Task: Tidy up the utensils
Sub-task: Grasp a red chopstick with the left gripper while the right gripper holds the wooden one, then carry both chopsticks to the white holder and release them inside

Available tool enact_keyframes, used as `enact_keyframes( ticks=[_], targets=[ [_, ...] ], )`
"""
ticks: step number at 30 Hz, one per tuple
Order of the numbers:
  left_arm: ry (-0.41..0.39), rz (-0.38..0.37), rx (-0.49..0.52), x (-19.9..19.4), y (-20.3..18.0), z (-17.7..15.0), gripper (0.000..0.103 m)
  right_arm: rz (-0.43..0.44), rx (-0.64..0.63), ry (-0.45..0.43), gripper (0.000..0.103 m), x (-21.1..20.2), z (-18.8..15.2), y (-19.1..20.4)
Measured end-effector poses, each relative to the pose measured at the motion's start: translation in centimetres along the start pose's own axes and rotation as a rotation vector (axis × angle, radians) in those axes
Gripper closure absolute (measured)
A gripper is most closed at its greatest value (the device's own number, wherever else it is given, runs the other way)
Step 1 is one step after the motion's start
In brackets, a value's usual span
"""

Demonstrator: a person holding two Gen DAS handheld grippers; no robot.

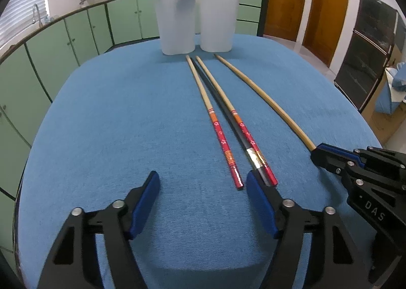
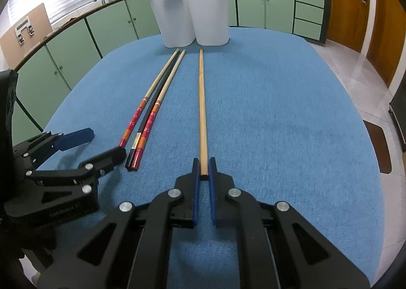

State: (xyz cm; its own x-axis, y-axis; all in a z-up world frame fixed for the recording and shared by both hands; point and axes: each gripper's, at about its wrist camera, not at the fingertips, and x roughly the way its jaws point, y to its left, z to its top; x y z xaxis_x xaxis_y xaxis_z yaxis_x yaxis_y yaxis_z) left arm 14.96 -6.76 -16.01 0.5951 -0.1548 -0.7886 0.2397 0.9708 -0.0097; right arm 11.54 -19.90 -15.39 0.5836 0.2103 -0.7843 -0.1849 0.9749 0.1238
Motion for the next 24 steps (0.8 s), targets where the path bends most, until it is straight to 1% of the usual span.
enact_keyframes(
  ticks=[1, 3, 4, 6, 8, 10, 12, 13, 14, 17, 20, 24],
  targets=[
    [-0.003, 0.004, -0.005, -0.1, 0.1, 0.0, 0.042, 0.001, 0.000, 0.001, 0.096, 0.0, 0.1, 0.0],
    [-0.009, 0.003, -0.009, -0.2, 0.1, 0.0, 0.055, 0.000, -0.002, 0.002, 0.096, 0.1, 0.0, 0.0],
    [-0.011, 0.003, -0.006, -0.2, 0.1, 0.0, 0.058, -0.002, -0.003, 0.002, 0.096, 0.1, 0.0, 0.0],
    [-0.014, 0.001, 0.006, -0.2, -0.1, 0.0, 0.068, -0.007, -0.008, 0.002, 0.096, 0.1, 0.1, 0.1],
    [-0.016, -0.002, 0.019, -0.3, -0.5, 0.1, 0.075, -0.011, -0.011, 0.001, 0.096, 0.2, 0.1, 0.2],
    [-0.016, 0.005, 0.028, -0.2, -0.9, 0.1, 0.079, -0.014, -0.014, 0.001, 0.096, 0.2, 0.1, 0.2],
    [-0.017, 0.003, 0.035, -0.2, -1.1, 0.2, 0.087, -0.018, -0.017, 0.000, 0.096, 0.2, 0.1, 0.3],
    [-0.018, -0.004, 0.038, -0.2, -1.3, 0.2, 0.090, -0.020, -0.019, 0.000, 0.096, 0.2, 0.1, 0.4],
    [-0.019, -0.010, 0.039, -0.2, -1.4, 0.2, 0.095, -0.022, -0.021, 0.000, 0.096, 0.2, 0.1, 0.4],
    [-0.020, -0.006, 0.042, -0.2, -1.5, 0.3, 0.096, -0.024, -0.022, -0.003, 0.097, 0.2, 0.1, 0.4],
    [-0.027, -0.022, 0.025, -0.3, -1.2, 0.3, 0.096, -0.015, -0.016, -0.008, 0.097, 0.2, 0.0, 0.3],
    [-0.053, -0.028, 0.007, -1.0, -0.6, 0.3, 0.096, 0.007, -0.002, -0.033, 0.097, -0.5, -0.1, 0.0]
  ],
)
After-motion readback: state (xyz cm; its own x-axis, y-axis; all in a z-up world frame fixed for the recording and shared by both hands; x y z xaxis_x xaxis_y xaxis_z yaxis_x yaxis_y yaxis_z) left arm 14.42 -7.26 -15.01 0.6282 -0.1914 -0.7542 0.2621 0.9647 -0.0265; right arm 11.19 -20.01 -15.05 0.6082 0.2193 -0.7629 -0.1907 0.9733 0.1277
